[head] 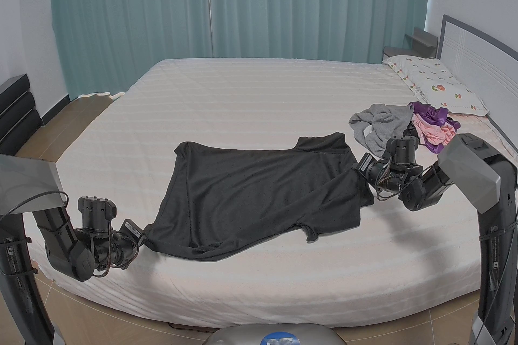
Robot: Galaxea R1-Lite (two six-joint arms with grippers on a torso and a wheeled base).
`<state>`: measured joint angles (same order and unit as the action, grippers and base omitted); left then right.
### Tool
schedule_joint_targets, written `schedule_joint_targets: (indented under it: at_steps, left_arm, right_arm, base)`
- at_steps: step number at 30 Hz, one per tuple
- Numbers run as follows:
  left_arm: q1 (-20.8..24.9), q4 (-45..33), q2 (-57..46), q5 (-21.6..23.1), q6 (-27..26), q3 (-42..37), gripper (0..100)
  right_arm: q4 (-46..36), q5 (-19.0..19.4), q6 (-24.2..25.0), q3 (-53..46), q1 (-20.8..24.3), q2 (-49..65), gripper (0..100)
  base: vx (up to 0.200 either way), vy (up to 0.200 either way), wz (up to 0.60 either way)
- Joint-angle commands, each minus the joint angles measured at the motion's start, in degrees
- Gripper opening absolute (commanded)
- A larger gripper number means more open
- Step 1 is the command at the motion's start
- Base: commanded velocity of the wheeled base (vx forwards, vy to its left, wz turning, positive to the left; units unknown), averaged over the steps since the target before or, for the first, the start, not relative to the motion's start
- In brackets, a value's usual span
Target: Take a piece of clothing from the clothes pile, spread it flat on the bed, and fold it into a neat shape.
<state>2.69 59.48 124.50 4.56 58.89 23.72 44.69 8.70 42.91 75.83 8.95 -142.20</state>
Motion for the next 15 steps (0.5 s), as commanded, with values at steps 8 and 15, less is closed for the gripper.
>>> schedule_joint_targets:
  at_steps: [8, 15]
  left_arm:
    - [0.0, 0.3, 0.0, 0.0, 0.0, -0.5, 0]
    - [0.0, 0.3, -0.1, 0.1, 0.1, -1.0, 0]
  right_arm:
    - [0.2, 0.2, 0.2, -2.0, -0.9, -0.4, 100]
    - [-0.2, 4.0, 0.1, -14.2, -2.6, 10.5, 100]
  base:
    - [0.000, 0.000, 0.00]
    - [0.000, 0.000, 0.00]
